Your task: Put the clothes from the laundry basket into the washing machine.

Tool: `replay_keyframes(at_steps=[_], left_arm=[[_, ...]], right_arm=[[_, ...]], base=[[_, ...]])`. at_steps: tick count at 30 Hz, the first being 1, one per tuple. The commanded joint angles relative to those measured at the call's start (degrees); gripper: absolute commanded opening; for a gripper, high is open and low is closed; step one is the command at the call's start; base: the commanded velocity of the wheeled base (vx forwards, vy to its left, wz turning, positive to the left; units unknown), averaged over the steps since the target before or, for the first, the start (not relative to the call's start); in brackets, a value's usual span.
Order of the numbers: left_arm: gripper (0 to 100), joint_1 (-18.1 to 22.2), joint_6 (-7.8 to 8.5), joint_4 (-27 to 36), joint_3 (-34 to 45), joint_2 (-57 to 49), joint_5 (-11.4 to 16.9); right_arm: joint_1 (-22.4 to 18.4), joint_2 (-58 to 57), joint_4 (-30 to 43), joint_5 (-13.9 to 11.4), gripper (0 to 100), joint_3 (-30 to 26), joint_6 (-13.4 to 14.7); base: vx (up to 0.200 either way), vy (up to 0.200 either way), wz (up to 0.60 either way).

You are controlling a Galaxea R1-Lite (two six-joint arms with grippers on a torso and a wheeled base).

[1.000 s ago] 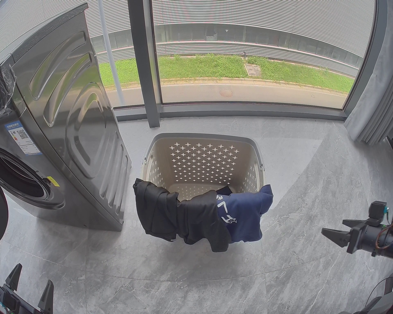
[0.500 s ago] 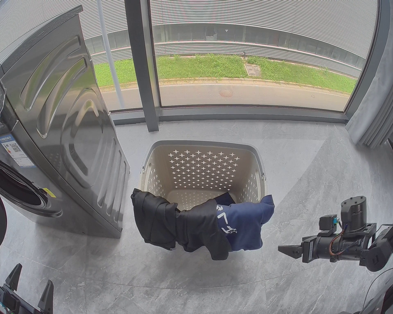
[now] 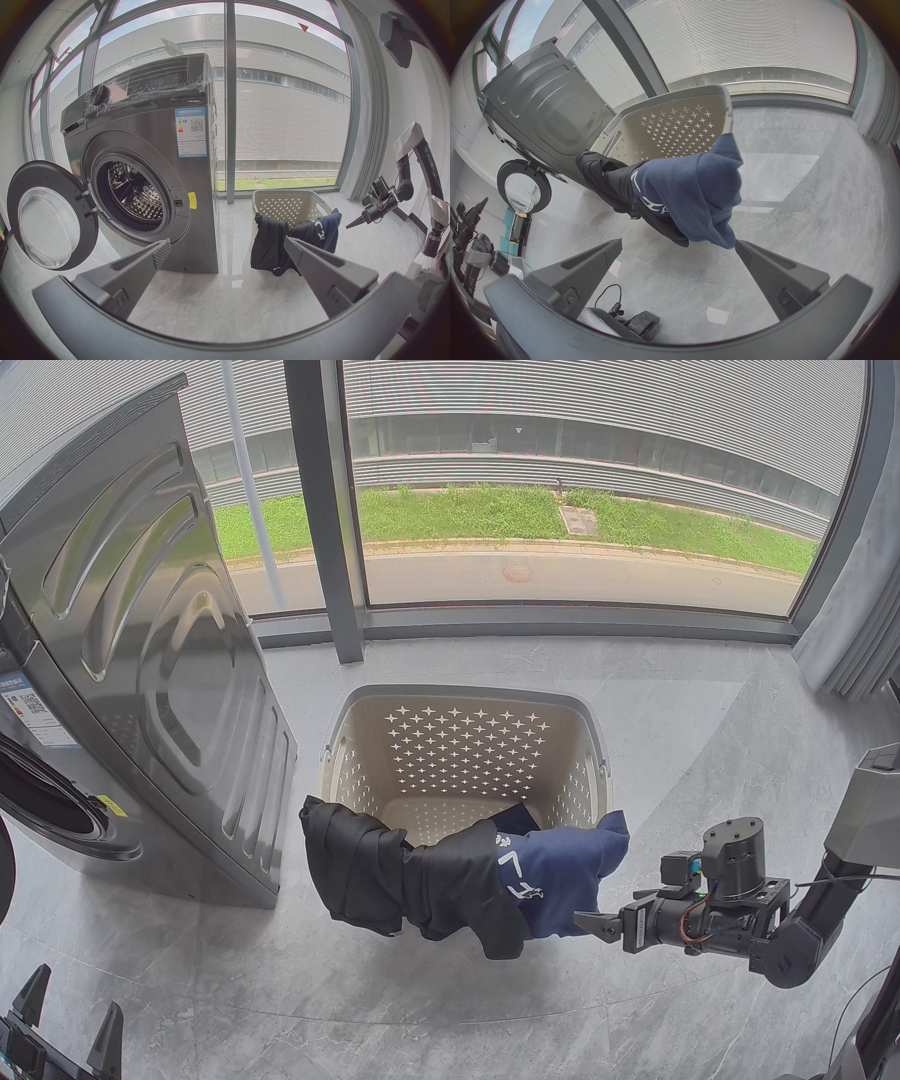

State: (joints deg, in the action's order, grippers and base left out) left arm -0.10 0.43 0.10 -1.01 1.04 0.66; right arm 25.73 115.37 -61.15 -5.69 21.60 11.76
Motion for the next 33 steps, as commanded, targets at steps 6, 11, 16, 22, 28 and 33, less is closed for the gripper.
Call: replay_keyframes(at_steps=[6,11,16,22,28,33], left_arm=[[100,0.0,0.01,0.0,0.9,-0.9,0.0],[100,0.0,0.01,0.0,0.9,-0.9,0.0],[100,0.0,-0.08,0.0,0.9,-0.9,0.0],[100,0.0,-0.08,0.0,0.9,-0.9,0.0],[100,0.0,-0.08,0.0,0.9,-0.9,0.0],[100,0.0,-0.08,0.0,0.9,-0.9,0.0]], right_arm=[[0.9,6.7,-0.6,0.1,100,5.4,0.0],[0.8,9.8,-0.6,0.1,100,9.4,0.1],[0.8,11.6,-0.6,0.1,100,11.6,1.4],[0.3,13.3,-0.7,0.1,100,13.9,1.7],[0.1,13.4,-0.7,0.0,100,15.9,2.5],[0.3,13.2,-0.7,0.0,0,15.4,2.9]], base=[[0.000,0.000,0.00],[0.000,0.000,0.00],[0.000,0.000,0.00],[0.000,0.000,0.00],[0.000,0.000,0.00],[0.000,0.000,0.00]])
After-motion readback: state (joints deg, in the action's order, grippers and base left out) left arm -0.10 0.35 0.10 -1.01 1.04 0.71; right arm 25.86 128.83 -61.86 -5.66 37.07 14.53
